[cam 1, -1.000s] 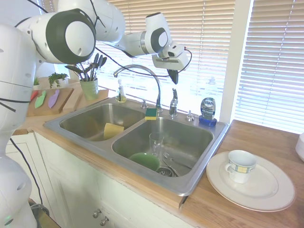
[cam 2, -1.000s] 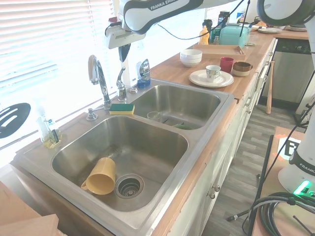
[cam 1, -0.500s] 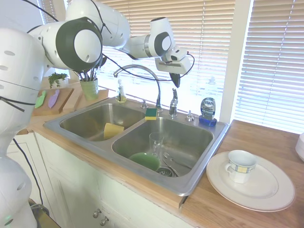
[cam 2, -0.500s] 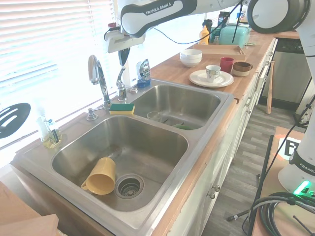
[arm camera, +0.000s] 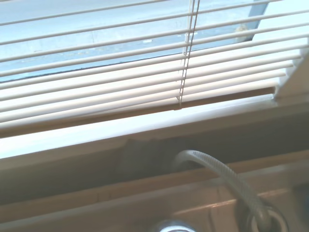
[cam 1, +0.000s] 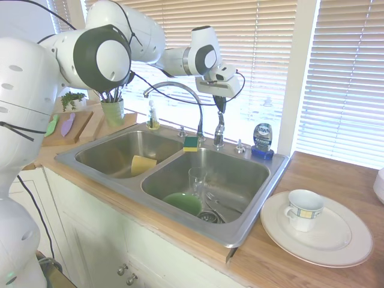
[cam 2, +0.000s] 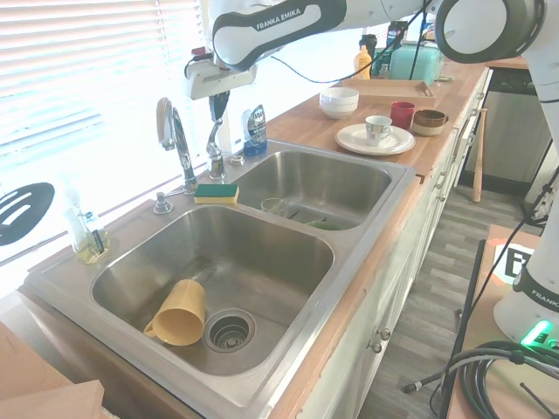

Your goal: Turn off the faucet

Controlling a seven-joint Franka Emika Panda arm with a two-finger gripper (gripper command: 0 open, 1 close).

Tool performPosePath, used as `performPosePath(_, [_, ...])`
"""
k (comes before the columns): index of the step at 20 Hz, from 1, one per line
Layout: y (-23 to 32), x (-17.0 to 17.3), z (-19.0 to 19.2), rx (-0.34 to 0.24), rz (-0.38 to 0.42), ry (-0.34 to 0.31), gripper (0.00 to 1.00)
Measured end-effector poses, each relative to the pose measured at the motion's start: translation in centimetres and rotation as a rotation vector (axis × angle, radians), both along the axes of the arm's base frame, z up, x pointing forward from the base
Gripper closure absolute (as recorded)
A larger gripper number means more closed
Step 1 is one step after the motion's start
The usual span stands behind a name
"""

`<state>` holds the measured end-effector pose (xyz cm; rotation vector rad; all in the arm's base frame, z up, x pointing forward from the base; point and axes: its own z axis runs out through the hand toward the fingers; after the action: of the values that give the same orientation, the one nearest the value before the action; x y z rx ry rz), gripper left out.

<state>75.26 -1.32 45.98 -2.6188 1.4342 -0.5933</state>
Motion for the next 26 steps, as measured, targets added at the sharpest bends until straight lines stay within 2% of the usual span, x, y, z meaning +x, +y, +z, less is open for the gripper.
performPosePath(8, [0.1,-0.5,-0.8,0.023,0.024,0.049,1.00])
performPosePath(16, [0.7,-2.8,-3.0,0.033,0.051,0.106,1.00])
performPosePath(21, [0.5,-4.1,-3.1,0.035,0.057,0.084,1.00])
performPosePath(26, [0.3,-5.3,-2.7,0.037,0.056,0.098,1.00])
